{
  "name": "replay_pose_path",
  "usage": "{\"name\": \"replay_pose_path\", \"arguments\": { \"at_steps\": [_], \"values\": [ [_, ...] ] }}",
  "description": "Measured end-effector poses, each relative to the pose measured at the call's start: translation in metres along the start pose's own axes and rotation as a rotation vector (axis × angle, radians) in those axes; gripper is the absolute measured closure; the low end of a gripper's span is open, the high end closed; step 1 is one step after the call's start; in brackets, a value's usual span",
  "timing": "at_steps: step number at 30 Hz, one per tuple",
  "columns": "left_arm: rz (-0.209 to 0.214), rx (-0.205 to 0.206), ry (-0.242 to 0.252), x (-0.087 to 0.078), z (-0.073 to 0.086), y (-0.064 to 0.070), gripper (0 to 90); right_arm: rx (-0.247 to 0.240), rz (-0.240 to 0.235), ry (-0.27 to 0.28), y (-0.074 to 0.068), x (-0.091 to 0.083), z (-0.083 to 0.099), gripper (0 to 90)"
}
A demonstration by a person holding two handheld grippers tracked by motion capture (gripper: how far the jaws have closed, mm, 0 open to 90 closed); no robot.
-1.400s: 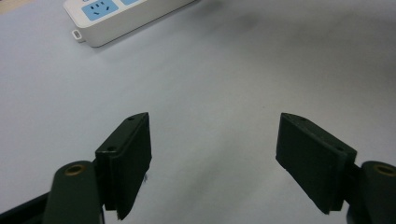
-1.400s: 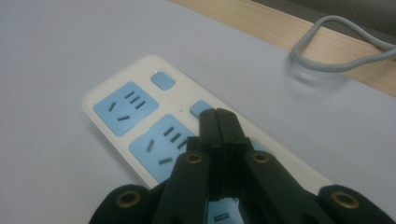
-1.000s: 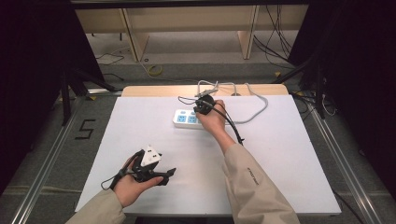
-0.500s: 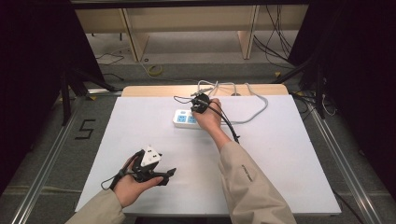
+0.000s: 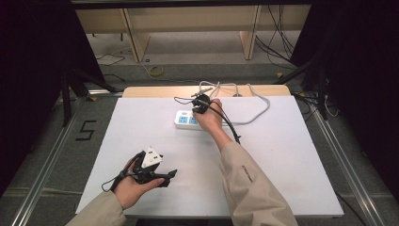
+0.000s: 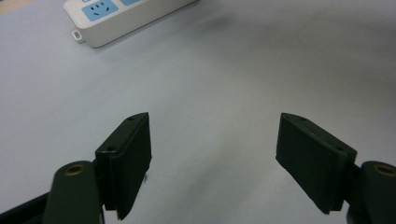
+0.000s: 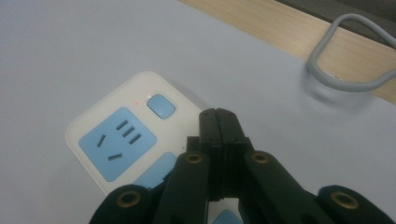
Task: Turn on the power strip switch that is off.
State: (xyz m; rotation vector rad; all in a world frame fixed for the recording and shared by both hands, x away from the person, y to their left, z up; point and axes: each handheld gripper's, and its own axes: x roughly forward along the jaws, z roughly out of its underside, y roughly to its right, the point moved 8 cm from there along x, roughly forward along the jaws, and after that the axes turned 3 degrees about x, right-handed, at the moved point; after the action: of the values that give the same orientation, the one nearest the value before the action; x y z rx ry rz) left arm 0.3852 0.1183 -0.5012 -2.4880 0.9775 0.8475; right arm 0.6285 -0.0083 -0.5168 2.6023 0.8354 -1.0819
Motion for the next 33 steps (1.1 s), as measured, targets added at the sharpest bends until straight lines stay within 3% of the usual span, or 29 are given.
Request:
{"name": "replay_pose_path", "arguments": {
  "at_steps": [33],
  "values": [
    [-0.001, -0.009, 0.002, 0.0005, -0.0003, 0.0002, 26.5, -0.028, 0.031, -0.041, -0.0021, 0.0019, -0.0004, 90.0]
  ]
}}
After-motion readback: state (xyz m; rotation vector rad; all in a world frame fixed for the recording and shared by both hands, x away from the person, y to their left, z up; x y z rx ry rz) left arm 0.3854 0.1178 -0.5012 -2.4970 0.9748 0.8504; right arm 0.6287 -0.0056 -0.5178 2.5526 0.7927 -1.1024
